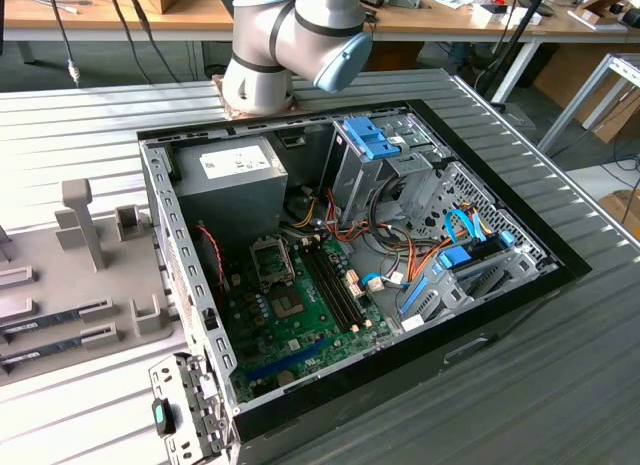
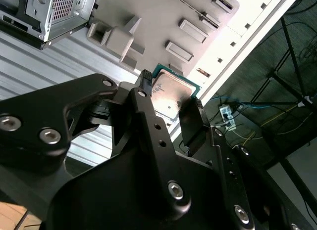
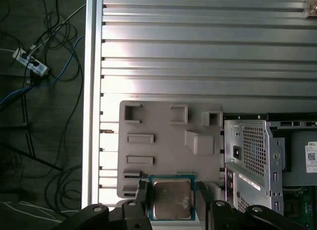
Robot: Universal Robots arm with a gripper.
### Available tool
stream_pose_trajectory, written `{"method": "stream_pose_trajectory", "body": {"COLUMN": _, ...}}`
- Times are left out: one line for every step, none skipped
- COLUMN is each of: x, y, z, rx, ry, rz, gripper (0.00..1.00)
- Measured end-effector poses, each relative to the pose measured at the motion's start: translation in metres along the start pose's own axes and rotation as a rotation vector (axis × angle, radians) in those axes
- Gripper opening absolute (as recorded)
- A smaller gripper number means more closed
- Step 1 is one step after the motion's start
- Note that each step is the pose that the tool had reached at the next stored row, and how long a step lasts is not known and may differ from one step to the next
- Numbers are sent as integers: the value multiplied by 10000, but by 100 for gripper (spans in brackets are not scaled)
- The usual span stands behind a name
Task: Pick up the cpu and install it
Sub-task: 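Pick up the cpu and move it towards the insertion slot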
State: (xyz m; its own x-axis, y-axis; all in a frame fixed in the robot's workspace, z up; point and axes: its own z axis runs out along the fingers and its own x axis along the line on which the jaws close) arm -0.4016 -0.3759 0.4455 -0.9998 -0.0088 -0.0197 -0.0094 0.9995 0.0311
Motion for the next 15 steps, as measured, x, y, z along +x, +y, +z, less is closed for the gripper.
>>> {"method": "stream_pose_trajectory", "body": {"x": -2, "y": 0, "z": 0, "rx": 0, "ry": 0, "rz": 1, "gripper": 47}}
{"method": "stream_pose_trajectory", "body": {"x": -6, "y": 0, "z": 1, "rx": 0, "ry": 0, "rz": 0, "gripper": 47}}
{"method": "stream_pose_trajectory", "body": {"x": -8, "y": 0, "z": 1, "rx": 0, "ry": 0, "rz": 0, "gripper": 47}}
{"method": "stream_pose_trajectory", "body": {"x": -10, "y": 0, "z": 1, "rx": 0, "ry": 0, "rz": 1, "gripper": 47}}
{"method": "stream_pose_trajectory", "body": {"x": -13, "y": 0, "z": 2, "rx": 0, "ry": 0, "rz": 1, "gripper": 47}}
{"method": "stream_pose_trajectory", "body": {"x": -14, "y": 0, "z": 2, "rx": 0, "ry": 0, "rz": 1, "gripper": 47}}
{"method": "stream_pose_trajectory", "body": {"x": -18, "y": 0, "z": 3, "rx": 0, "ry": 0, "rz": 1, "gripper": 47}}
{"method": "stream_pose_trajectory", "body": {"x": -20, "y": 0, "z": 3, "rx": 0, "ry": 0, "rz": 1, "gripper": 47}}
{"method": "stream_pose_trajectory", "body": {"x": -22, "y": 0, "z": 4, "rx": 0, "ry": 0, "rz": 0, "gripper": 47}}
{"method": "stream_pose_trajectory", "body": {"x": -23, "y": 0, "z": 4, "rx": 0, "ry": 0, "rz": 0, "gripper": 47}}
{"method": "stream_pose_trajectory", "body": {"x": -25, "y": 0, "z": 5, "rx": 0, "ry": 0, "rz": 0, "gripper": 47}}
{"method": "stream_pose_trajectory", "body": {"x": -27, "y": 0, "z": 5, "rx": 0, "ry": 1, "rz": 1, "gripper": 47}}
{"method": "stream_pose_trajectory", "body": {"x": -29, "y": 0, "z": 5, "rx": 0, "ry": 0, "rz": 0, "gripper": 47}}
{"method": "stream_pose_trajectory", "body": {"x": -31, "y": 0, "z": 6, "rx": 0, "ry": 0, "rz": 0, "gripper": 47}}
{"method": "stream_pose_trajectory", "body": {"x": -34, "y": 0, "z": 6, "rx": 0, "ry": 0, "rz": 0, "gripper": 47}}
